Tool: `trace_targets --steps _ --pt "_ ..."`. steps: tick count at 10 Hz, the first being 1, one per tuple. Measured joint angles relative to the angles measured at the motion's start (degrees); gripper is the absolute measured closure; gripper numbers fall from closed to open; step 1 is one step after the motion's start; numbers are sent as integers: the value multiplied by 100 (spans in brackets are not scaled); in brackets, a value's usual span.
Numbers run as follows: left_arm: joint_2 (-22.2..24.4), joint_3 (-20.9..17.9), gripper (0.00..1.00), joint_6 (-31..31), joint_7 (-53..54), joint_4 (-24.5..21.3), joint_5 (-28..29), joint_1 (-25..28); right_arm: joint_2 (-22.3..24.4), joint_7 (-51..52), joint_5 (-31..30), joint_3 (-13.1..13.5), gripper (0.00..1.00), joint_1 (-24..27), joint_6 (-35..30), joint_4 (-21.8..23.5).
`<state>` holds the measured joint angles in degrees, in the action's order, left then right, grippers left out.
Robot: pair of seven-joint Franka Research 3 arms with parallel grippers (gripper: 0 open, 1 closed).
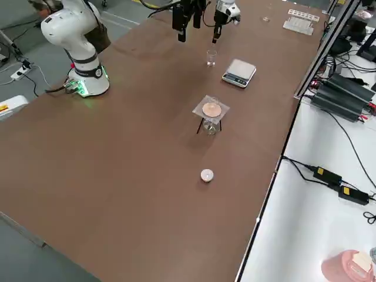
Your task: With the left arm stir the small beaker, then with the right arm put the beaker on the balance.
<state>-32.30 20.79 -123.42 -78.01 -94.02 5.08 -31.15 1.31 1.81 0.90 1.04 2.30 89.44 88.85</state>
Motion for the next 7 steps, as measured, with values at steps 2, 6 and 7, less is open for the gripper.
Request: trace_targets --steps 2,6,7 --pt "-178 -2 93 -1 -42 235 0 6 0 7 0 -16 0 0 42 0" --pt "-268 -3 93 -5 -73 388 0 21 0 10 0 -23 0 0 101 0" --pt "-269 -2 93 -5 -72 388 0 19 0 11 0 -27 0 0 102 0"
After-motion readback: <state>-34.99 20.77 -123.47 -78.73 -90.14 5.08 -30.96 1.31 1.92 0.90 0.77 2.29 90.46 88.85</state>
